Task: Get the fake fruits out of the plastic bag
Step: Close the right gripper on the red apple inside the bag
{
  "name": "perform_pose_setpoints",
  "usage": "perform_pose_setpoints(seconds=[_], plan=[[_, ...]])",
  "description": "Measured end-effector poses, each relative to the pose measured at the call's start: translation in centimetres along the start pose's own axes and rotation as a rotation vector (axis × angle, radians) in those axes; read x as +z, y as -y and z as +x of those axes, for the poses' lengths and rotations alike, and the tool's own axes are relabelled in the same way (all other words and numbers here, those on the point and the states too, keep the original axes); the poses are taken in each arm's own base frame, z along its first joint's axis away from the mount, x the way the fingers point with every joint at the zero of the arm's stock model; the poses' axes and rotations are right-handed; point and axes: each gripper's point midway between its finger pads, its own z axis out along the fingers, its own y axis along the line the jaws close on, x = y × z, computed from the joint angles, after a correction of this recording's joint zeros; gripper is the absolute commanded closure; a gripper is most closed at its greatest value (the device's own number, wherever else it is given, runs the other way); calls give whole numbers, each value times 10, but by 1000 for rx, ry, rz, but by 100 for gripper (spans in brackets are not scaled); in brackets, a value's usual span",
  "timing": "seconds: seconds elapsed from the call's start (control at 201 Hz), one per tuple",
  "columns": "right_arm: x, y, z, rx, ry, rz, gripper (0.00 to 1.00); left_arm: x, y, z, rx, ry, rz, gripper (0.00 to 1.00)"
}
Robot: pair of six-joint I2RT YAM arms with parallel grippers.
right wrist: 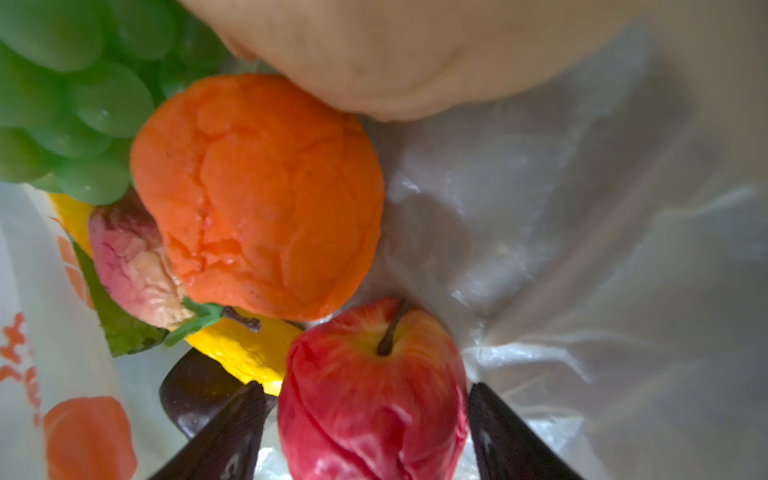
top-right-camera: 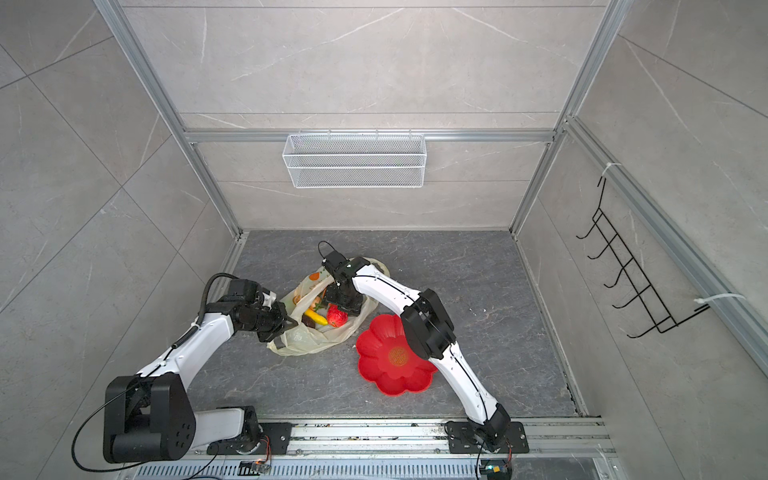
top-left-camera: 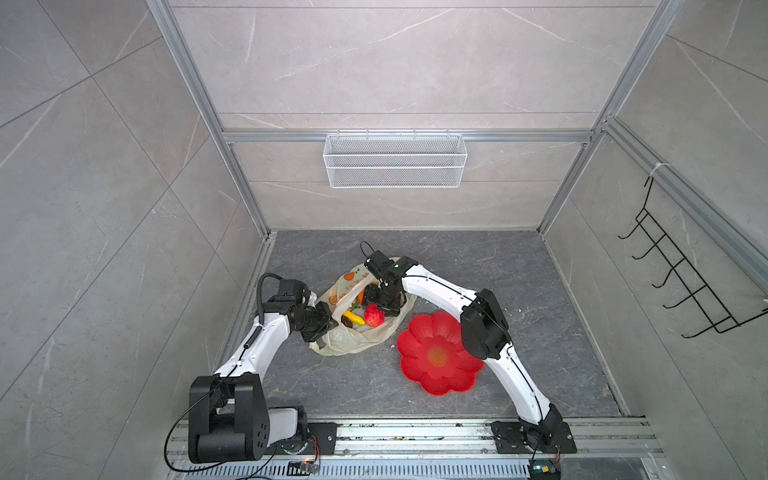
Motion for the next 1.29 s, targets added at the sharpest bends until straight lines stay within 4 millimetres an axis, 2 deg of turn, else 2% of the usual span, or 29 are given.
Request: perform_pose_setpoints(seconds=[0.443,0.747,1.006,1.14,1.294], plan=[[3,2,-2,-52,-32,51,27,-1,-2,-2,-8,6,0,100],[1,5,-2,-80,-28,71,40,-2,-3,-3,-13,10,-1,100],[0,-4,1,-131,11,78,39,-2,-3,-4,-14,10,-1,100],[-16,-14,9,-185,66,73,39,-2,-3,-4,-14,10,-1,100],[-56,-20,30,-257,162,9,43,-2,-3,-4,-14,10,-1,100]])
